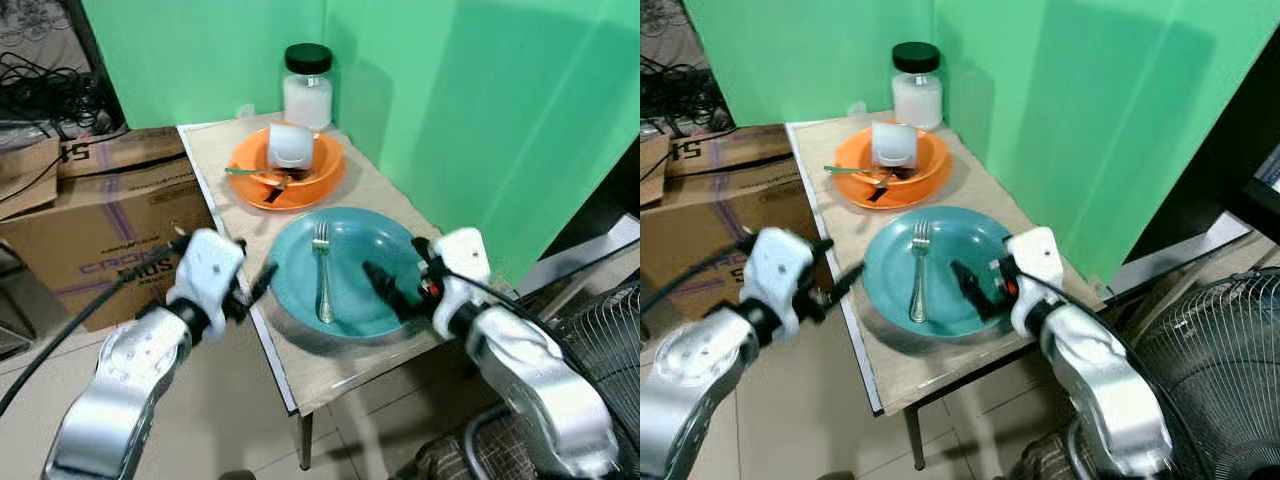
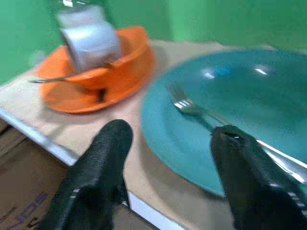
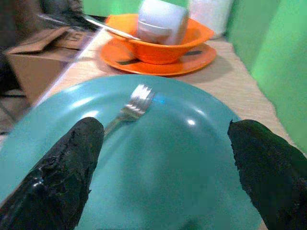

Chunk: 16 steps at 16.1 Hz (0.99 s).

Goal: Setting the table

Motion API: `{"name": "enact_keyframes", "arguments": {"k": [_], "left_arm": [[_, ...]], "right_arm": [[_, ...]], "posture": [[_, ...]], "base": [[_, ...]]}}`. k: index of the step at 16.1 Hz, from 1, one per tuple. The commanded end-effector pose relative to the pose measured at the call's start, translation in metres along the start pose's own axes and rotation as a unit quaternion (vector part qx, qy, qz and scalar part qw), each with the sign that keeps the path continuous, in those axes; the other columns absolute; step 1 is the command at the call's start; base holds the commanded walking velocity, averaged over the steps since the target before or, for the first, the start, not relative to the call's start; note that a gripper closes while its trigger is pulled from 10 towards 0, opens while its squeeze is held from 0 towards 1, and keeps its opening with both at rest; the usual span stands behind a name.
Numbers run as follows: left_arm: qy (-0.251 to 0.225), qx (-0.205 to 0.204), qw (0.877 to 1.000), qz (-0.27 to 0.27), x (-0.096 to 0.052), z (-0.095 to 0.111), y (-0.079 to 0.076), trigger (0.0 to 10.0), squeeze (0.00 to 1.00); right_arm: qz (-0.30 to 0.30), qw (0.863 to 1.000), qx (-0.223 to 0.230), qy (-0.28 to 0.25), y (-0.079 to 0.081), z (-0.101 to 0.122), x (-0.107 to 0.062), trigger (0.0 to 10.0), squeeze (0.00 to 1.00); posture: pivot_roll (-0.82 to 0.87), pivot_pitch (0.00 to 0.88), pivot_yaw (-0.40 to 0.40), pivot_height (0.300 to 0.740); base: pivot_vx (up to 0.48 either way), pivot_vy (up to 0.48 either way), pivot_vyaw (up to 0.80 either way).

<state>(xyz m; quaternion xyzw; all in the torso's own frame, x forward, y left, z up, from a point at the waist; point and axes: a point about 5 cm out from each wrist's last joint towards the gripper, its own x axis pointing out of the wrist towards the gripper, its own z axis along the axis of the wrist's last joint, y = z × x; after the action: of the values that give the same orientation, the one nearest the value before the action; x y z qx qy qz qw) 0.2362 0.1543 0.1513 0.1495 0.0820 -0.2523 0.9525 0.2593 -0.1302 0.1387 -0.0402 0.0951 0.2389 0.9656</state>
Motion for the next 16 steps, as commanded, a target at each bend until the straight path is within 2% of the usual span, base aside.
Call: {"name": "enact_keyframes", "arguments": {"k": [1, 2, 3, 5, 6, 9, 12, 13, 16], "left_arm": [[0.007, 0.015, 1.000, -0.022, -0.001, -0.002, -0.004, 10.0, 0.72], [0.015, 0.022, 0.999, -0.031, -0.002, -0.005, -0.005, 10.0, 0.40], [0.042, 0.028, 0.997, -0.065, -0.004, -0.016, -0.009, 10.0, 0.00], [0.055, 0.036, 0.994, -0.082, -0.004, -0.023, -0.012, 10.0, 0.00], [0.073, 0.040, 0.993, -0.083, 0.000, -0.034, -0.009, 10.0, 0.00], [0.100, 0.064, 0.989, -0.089, 0.001, -0.046, -0.005, 10.0, 0.00], [0.099, 0.068, 0.990, -0.076, -0.001, -0.047, 0.005, 10.0, 0.00], [0.098, 0.072, 0.991, -0.058, -0.004, -0.046, 0.014, 10.0, 0.00], [0.108, 0.077, 0.991, -0.031, -0.008, -0.050, 0.028, 10.0, 0.00]], "right_arm": [[-0.020, 1.000, -0.010, 0.000, -0.007, 0.001, 0.005, 10.0, 0.00], [-0.021, 1.000, -0.014, 0.000, -0.007, 0.001, 0.009, 10.0, 0.00], [-0.031, 0.999, -0.019, 0.008, -0.009, -0.001, 0.016, 10.0, 0.00], [-0.037, 0.999, -0.023, 0.021, -0.010, -0.006, 0.019, 10.0, 0.00], [-0.045, 0.997, -0.041, 0.047, -0.011, -0.015, 0.020, 10.0, 0.00], [-0.034, 0.995, -0.073, 0.059, -0.010, -0.019, 0.020, 10.0, 0.00], [-0.019, 0.993, -0.088, 0.075, -0.009, -0.024, 0.015, 10.0, 0.00], [-0.008, 0.993, -0.085, 0.086, -0.008, -0.028, 0.011, 10.0, 0.00], [0.022, 0.990, -0.095, 0.105, -0.003, -0.034, 0.005, 10.0, 0.00]], "posture": [[0.08, 0.000, -0.015, 0.740], [0.08, 0.000, -0.015, 0.740], [0.08, 0.000, -0.016, 0.740], [0.08, 0.000, -0.014, 0.740], [0.08, 0.000, -0.014, 0.740], [0.07, 0.000, -0.004, 0.740], [0.07, 0.000, -0.004, 0.740], [0.07, 0.000, -0.007, 0.740], [0.08, 0.000, -0.010, 0.740]], "base": [[0.000, 0.000, 0.00], [0.000, 0.000, 0.00], [0.000, 0.000, 0.00], [0.000, 0.000, 0.00], [0.000, 0.000, 0.00], [0.000, 0.000, 0.00], [0.000, 0.000, 0.00], [0.000, 0.000, 0.00], [0.000, 0.000, 0.00]]}}
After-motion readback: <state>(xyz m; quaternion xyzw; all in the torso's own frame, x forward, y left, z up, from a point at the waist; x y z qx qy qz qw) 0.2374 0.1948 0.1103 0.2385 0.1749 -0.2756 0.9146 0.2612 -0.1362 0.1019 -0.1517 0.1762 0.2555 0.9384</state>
